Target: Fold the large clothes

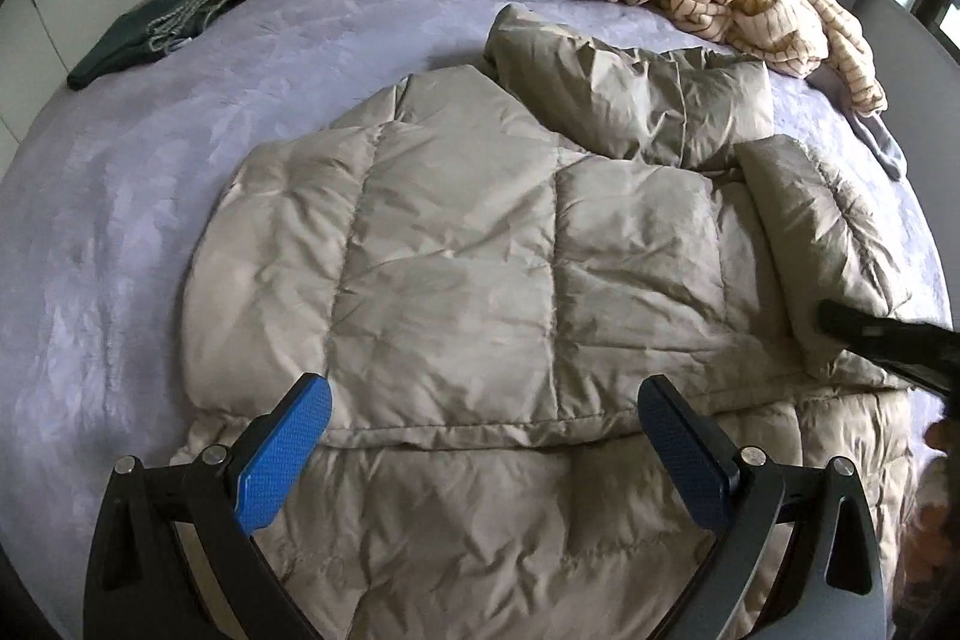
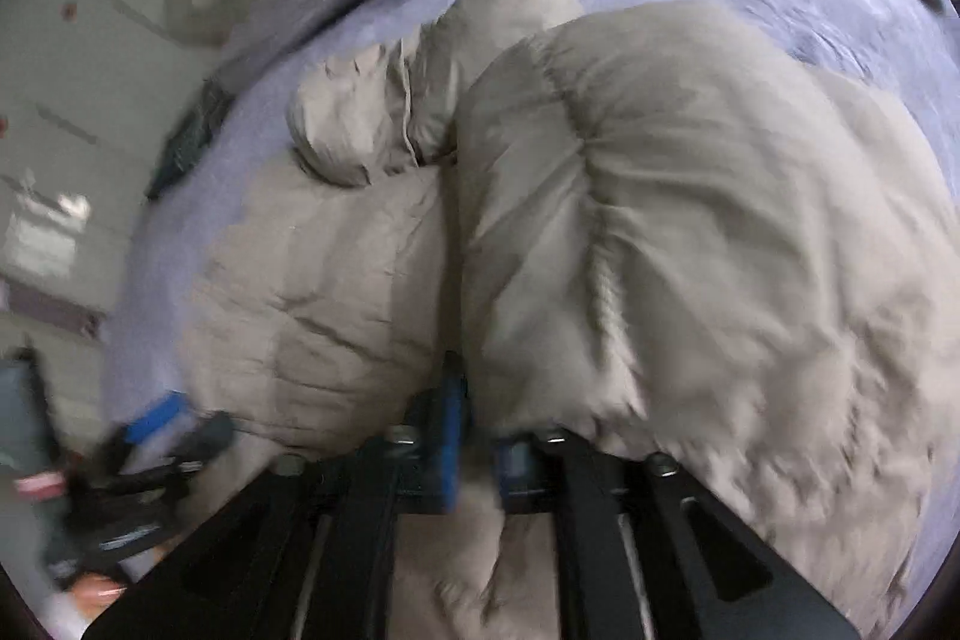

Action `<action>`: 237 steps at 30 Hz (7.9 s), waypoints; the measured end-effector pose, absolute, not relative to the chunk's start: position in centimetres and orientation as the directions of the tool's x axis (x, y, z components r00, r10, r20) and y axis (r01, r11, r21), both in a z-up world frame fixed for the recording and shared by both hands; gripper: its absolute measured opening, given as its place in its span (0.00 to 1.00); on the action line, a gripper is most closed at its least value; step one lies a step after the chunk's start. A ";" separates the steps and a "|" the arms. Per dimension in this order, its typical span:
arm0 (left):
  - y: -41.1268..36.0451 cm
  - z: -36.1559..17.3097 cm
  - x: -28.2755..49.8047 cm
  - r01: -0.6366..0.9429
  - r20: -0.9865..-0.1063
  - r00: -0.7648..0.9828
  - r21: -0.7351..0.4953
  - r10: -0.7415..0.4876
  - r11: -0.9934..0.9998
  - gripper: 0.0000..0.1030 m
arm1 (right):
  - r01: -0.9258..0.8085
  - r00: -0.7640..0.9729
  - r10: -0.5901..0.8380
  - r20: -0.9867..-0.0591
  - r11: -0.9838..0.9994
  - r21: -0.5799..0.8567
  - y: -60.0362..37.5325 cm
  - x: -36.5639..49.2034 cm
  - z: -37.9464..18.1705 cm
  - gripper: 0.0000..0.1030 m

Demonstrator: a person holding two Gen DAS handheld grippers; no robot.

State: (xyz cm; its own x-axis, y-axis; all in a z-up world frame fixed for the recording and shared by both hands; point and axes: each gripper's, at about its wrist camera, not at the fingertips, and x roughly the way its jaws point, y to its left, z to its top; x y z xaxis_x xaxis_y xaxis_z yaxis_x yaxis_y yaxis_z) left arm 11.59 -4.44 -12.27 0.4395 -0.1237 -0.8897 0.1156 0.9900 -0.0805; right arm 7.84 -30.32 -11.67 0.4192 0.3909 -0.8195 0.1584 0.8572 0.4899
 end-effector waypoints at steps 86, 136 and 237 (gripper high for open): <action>-6.5 -16.6 18.1 0.197 -0.889 0.416 -0.116 -0.190 0.974 0.35 | 0.369 0.448 0.159 -0.880 0.863 0.344 -46.1 9.1 -17.1 0.00; -7.1 -7.2 -4.1 0.085 -0.961 0.277 0.014 -0.010 0.996 1.00 | 0.305 0.241 0.330 -0.913 0.867 0.394 -38.5 -11.0 -9.1 0.72; 11.2 -4.4 -6.4 0.035 -0.783 0.358 -0.534 -0.510 0.845 0.15 | 0.551 0.576 0.409 -0.708 0.446 0.705 -39.0 -22.1 -8.5 0.07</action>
State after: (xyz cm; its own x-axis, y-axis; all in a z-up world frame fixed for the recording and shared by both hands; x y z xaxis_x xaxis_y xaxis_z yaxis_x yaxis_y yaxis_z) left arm -6.41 11.19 -4.44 0.3577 -0.5096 -0.7825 0.0346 0.8447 -0.5342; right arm -22.08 -39.04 -8.47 0.5757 0.4085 -0.7083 0.5513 0.4458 0.7052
